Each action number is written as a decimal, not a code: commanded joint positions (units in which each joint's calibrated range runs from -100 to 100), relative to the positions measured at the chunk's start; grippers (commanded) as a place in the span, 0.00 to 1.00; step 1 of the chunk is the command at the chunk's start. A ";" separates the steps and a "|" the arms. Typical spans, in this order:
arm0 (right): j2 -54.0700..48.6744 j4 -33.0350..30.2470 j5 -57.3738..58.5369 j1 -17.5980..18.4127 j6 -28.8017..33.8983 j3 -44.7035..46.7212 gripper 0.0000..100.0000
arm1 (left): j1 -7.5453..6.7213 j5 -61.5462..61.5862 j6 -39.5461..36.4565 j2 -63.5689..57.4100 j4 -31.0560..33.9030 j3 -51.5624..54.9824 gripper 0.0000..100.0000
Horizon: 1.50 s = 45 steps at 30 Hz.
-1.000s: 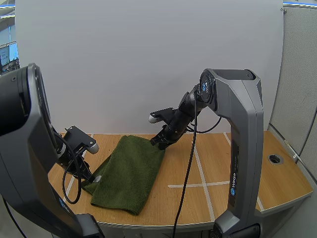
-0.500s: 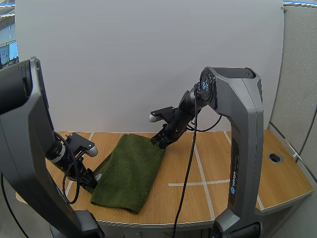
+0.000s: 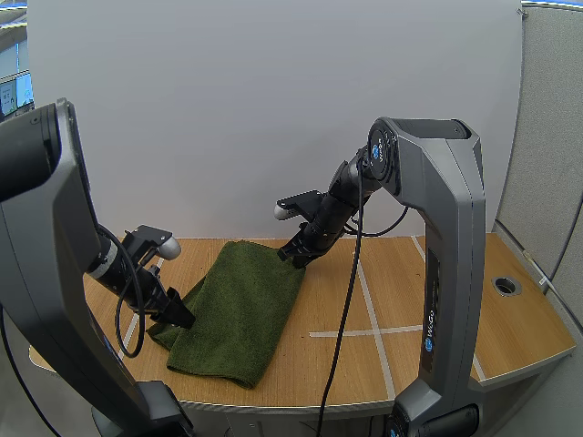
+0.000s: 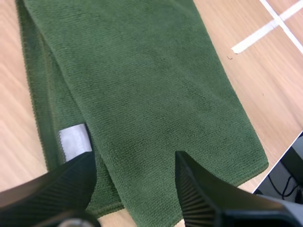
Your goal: Fold the towel
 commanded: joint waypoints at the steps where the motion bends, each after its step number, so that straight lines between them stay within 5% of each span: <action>1: -1.03 -0.67 -1.27 -0.26 -0.59 0.24 0.00 | 0.04 5.62 -6.21 -0.12 0.82 -3.26 0.81; 21: -1.03 -0.67 -2.82 -0.26 -2.75 0.24 0.00 | -0.20 -4.49 -9.81 8.51 5.14 -1.55 0.77; 24: -1.03 -0.67 -2.82 -0.26 -2.84 0.24 0.00 | -1.24 -5.04 -10.32 10.81 5.38 -1.55 0.77; 31: -1.03 -0.67 -2.82 -0.26 -2.84 0.24 0.00 | -6.49 -11.44 -12.96 12.10 5.38 -1.55 0.77; 45: -1.03 -0.67 -2.98 -0.26 -2.84 0.24 0.00 | -7.04 -15.47 -13.87 14.41 7.84 -1.16 0.73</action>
